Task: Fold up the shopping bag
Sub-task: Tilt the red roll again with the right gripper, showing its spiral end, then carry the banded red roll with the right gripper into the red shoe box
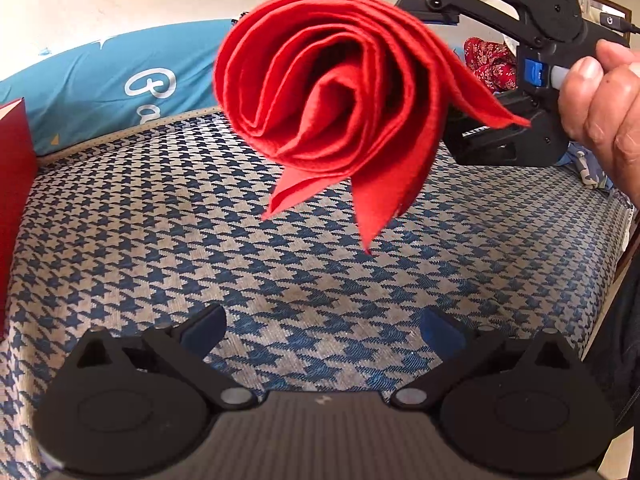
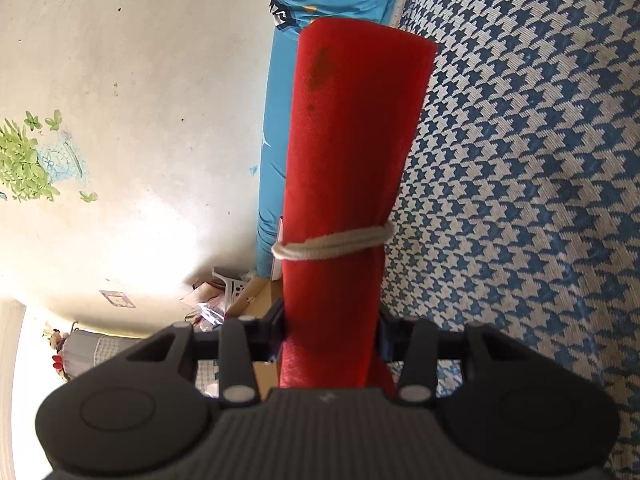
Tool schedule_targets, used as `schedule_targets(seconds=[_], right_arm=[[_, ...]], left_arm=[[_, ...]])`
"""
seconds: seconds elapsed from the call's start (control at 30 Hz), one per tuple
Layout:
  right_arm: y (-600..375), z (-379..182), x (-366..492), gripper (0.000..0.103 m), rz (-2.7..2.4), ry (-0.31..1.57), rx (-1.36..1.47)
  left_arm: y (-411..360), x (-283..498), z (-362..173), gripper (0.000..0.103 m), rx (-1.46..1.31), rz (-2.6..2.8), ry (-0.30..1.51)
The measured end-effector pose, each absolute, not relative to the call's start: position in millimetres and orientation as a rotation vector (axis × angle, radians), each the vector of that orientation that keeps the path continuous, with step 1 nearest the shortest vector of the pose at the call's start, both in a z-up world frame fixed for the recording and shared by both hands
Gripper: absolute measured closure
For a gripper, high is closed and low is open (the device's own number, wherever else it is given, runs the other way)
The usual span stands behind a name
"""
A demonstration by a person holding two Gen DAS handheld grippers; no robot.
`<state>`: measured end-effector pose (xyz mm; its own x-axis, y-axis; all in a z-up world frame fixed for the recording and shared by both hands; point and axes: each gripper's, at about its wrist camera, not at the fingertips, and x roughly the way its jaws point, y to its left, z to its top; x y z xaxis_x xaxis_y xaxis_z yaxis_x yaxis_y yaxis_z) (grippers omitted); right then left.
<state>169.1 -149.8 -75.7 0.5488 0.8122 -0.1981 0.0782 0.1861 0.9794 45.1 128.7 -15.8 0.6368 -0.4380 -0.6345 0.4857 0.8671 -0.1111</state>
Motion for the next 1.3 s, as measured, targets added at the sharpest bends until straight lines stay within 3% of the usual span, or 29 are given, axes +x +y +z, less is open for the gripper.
schedule_targets(seconds=[0.6,0.87,1.3], right_arm=[[-61,-54,173,0.062,0.717,0.951,0.999],[-3,-31,183,0.062,0.774,0.959,0.923],[117,48,244,0.062,0.973,0.935,0.783]], left_arm=[[204,12,11,0.0,-0.003,-0.456,0.617],[255,6,49,0.0,-0.087,-0.425,0.592],[332,27,114,0.0,-0.03,-0.224,0.629]])
